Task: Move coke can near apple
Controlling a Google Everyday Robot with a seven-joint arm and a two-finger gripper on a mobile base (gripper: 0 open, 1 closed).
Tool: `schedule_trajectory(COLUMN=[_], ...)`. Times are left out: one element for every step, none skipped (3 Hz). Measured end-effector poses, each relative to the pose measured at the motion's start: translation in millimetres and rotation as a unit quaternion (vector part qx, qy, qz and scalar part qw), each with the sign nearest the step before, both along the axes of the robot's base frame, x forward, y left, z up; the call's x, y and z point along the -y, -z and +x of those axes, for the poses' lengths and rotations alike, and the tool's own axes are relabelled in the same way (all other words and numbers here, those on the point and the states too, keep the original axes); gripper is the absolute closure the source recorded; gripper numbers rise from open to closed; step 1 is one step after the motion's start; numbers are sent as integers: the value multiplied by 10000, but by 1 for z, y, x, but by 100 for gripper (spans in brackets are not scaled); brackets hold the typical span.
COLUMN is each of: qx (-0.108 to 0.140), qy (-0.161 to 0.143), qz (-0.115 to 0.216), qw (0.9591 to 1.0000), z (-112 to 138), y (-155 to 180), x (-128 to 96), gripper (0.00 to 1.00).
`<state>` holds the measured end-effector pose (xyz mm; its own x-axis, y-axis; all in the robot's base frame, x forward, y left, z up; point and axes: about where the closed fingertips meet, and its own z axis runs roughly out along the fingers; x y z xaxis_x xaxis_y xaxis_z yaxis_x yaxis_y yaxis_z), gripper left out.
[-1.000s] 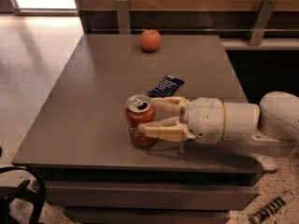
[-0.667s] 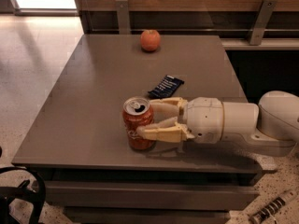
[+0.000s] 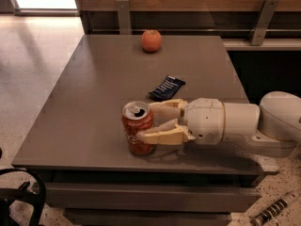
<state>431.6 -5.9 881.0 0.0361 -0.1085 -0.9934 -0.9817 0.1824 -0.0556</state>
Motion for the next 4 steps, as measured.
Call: schedule_trajectory(qx=[12,20,38,38], qy=[-27,-46,-83,-83], qz=[-8,-13,-24,-24], qw=[10000,10000,10000,10000], z=[-1,-2,-3,-3], y=[-1,-2,-4,-4], x=[-3,-5,-9,-9], gripper=[57,33,0,0])
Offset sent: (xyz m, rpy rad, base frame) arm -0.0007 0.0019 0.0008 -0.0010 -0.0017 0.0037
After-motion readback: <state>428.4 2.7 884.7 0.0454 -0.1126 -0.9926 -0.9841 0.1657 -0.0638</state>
